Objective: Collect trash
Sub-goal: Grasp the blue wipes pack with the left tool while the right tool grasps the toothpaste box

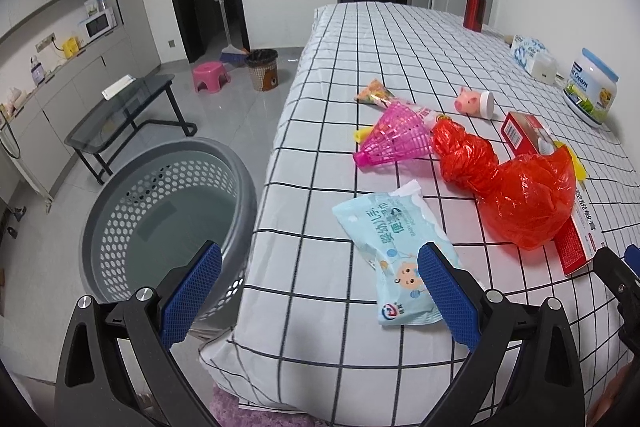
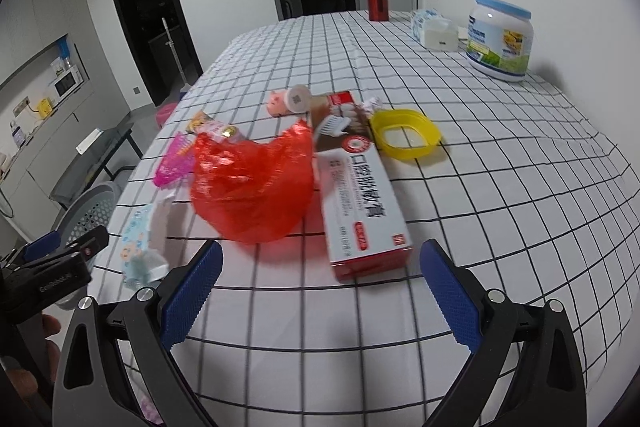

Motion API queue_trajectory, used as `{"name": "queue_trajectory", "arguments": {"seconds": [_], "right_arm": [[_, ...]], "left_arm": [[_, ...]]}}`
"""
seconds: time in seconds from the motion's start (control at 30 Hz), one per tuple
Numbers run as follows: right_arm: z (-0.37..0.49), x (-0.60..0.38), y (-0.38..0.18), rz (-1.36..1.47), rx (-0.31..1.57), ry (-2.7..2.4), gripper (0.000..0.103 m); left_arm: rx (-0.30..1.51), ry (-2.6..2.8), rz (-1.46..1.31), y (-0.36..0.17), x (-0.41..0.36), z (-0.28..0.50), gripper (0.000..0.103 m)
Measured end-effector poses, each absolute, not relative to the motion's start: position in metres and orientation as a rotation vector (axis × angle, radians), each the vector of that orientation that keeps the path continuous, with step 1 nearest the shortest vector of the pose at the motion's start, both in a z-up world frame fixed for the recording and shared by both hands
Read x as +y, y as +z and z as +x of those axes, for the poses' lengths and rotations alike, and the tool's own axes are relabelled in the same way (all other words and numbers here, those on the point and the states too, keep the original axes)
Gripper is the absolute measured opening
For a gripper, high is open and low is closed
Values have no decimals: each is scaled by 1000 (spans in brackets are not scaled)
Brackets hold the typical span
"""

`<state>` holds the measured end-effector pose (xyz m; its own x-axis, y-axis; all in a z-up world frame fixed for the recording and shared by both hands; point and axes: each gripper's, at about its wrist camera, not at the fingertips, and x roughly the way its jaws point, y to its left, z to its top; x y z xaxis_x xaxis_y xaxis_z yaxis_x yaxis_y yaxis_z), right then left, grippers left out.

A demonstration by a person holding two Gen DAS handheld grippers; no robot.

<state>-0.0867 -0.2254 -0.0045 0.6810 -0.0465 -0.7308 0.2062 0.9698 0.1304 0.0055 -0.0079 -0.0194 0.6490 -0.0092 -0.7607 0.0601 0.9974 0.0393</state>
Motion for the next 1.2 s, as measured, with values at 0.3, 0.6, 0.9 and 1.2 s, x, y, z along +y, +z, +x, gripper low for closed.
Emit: {"name": "queue_trajectory", "arguments": {"seconds": [0.3,0.6,0.9,1.2], "right_arm": [[-54,-253,-26,202,876,-197,94],[-20,-264,-45,183,917,-216,94],[-3,-256,-49,109,915,-197,64],[-11,-256,-42,137,874,-139,51]], "left_arm": [[890,-43,70,-26,-21,15,97],[904,-38,77,-29,-28,20,97],[916,-53,74,-31,-33,23,97],[928,-75,54,-35,-35,25,97]]}}
